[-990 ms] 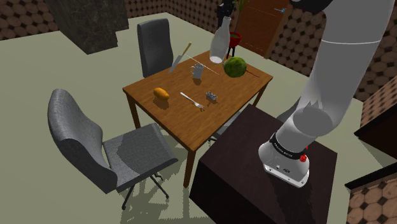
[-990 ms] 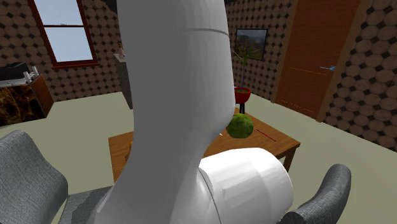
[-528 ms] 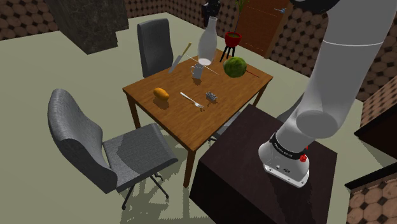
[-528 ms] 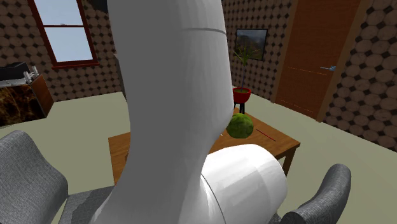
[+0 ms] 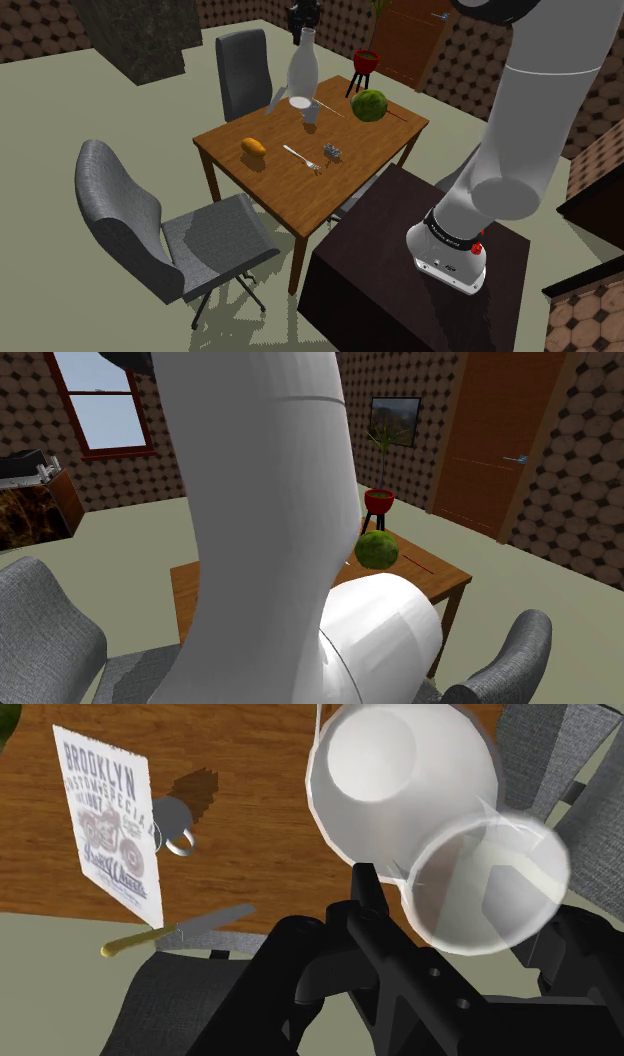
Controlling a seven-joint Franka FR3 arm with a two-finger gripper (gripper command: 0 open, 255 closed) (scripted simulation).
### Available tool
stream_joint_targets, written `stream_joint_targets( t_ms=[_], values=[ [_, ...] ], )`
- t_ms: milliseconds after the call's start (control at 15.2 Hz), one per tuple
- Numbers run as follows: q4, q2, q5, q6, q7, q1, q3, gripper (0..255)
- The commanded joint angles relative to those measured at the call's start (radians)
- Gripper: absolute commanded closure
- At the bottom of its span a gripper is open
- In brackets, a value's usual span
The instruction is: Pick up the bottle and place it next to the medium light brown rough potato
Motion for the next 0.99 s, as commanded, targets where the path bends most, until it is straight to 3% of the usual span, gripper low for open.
stream_joint_targets(
  t_ms=[0,528,924],
  values=[
    [0.033,0.023,0.001,-0.008,0.043,0.025,0.015,255],
    [0.199,0.131,0.003,-0.066,0.197,0.116,0.064,255],
    [0.432,0.276,0.012,-0.153,0.305,0.171,0.097,255]
  ],
)
